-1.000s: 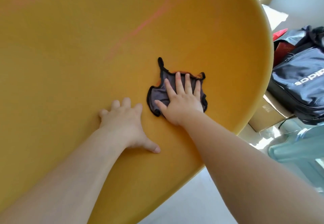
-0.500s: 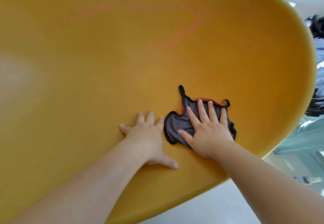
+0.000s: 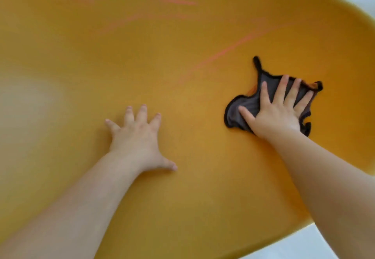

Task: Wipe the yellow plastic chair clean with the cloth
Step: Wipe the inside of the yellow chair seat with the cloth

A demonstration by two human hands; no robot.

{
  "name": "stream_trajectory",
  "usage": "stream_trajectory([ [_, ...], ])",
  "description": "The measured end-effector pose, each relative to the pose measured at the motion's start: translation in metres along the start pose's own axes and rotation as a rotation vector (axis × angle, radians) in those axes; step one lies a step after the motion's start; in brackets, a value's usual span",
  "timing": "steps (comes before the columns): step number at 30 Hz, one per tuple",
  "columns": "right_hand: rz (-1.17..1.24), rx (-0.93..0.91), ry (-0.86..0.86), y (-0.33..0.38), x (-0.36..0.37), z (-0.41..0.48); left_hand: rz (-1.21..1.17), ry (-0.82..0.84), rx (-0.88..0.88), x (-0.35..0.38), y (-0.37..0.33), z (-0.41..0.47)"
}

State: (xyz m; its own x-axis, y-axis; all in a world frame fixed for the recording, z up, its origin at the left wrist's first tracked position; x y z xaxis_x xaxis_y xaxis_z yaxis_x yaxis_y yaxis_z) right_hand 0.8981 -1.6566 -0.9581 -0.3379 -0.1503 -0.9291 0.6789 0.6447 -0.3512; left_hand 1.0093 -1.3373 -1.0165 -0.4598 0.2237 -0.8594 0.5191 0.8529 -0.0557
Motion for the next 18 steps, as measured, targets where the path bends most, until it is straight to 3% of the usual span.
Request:
stream_trajectory([
  [3, 0.213, 0.035, -0.045, 0.051, -0.009, 0.026, -0.089, 0.037, -0.06, 0.008, 0.022, 0.013],
  [8, 0.32, -0.3, -0.02, 0.202, -0.008, 0.017, -0.09, 0.035, -0.029, 0.01, 0.012, 0.02],
  [11, 0.147, -0.674, -0.004, 0.232, 0.001, -0.018, -0.079, 0.04, -0.031, 0.008, 0.01, 0.022],
  [13, -0.06, -0.842, 0.003, 0.208, 0.014, -0.021, -0.085, 0.057, -0.035, 0.01, 0.009, 0.024],
  [15, -0.184, -0.738, -0.076, 0.155, 0.002, 0.02, -0.088, 0.08, -0.036, 0.013, 0.008, 0.025],
  [18, -0.183, -0.342, -0.233, 0.075, -0.052, 0.087, -0.093, 0.086, -0.043, 0.015, 0.008, 0.025],
])
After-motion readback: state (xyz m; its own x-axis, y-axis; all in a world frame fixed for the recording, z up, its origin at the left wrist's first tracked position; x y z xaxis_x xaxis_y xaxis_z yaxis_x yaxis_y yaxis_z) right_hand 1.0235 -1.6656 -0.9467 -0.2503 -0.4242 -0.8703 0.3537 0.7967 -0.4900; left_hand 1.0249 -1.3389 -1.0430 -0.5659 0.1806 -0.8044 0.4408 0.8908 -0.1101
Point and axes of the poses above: each hand's wrist, its own z-axis towards the middle knuckle, its own x-axis out of the palm, y = z × x, the point moved 10 cm from there along z, towards the middle knuckle, and after that the axes turned 10 degrees about y, right-handed, at the moved point
